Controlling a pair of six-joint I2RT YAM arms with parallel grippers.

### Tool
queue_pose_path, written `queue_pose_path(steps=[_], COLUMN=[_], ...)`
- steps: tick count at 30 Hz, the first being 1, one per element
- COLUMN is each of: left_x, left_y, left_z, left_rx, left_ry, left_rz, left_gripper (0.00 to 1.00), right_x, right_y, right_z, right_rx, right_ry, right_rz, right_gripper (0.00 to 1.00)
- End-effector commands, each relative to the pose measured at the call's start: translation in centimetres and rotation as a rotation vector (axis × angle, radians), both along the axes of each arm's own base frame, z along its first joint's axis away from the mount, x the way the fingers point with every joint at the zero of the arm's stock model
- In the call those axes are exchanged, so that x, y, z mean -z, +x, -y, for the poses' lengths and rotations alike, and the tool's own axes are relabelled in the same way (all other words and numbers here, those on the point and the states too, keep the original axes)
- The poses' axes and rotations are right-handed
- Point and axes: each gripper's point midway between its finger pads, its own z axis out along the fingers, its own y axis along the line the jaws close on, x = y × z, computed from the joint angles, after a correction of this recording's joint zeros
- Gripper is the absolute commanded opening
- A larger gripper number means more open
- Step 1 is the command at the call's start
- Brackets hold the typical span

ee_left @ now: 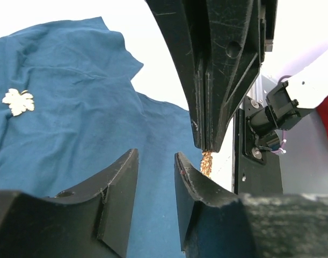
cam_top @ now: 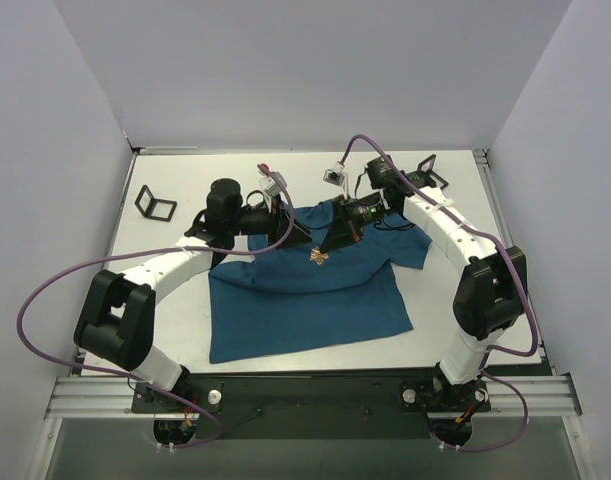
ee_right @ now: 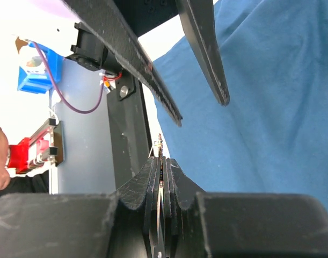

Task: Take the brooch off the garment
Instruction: Close the brooch.

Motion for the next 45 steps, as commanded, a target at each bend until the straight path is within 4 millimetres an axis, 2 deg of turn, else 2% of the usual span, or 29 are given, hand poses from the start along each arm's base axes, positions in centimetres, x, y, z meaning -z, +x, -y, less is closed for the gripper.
queue_pose_path(steps=[1, 4, 16, 20, 26, 33, 42, 45], left_x=[-1.9, -2.3, -3.5, -3.1, -2.6, -1.0, -0.7, -0.9], left_y=[-1.2, -2.0, -4.9, -5.6, -5.7, -5.6, -5.2, -5.1], left_z=[0.7, 1.0, 1.7, 2.2, 2.5, 2.9, 3.2, 3.3], left_rx=[0.059, 0.107, 0.255, 0.285, 0.292, 0.292, 0.267, 0.256], left_ry=[-0.044, -0.055, -0.126, -0.122, -0.106, -0.051, -0.022, -0.026], left_rz=[0.068, 0.071, 0.049, 0.040, 0.029, 0.007, 0.029, 0.036], left_gripper=[0.44, 0.44, 0.45, 0.48, 0.51, 0.52, 0.52, 0.49], right_x=[-1.8, -2.1, -1.1, -1.0, -1.1, -1.4, -1.6, -1.5], right_y=[-0.9, -0.4, 0.3, 0.4, 0.5, 0.6, 0.6, 0.6], right_z=[-0.3, 0.0, 0.4, 0.5, 0.6, 0.8, 1.0, 1.0], right_rx=[-0.034, -0.017, 0.010, 0.012, 0.016, 0.023, 0.028, 0.028], right_ry=[0.075, 0.091, 0.059, 0.056, 0.053, 0.056, 0.059, 0.055], right_rz=[-0.043, -0.076, -0.074, -0.070, -0.062, -0.052, -0.043, -0.042], right_gripper=[0.00, 0.00, 0.00, 0.00, 0.00, 0.00, 0.00, 0.00])
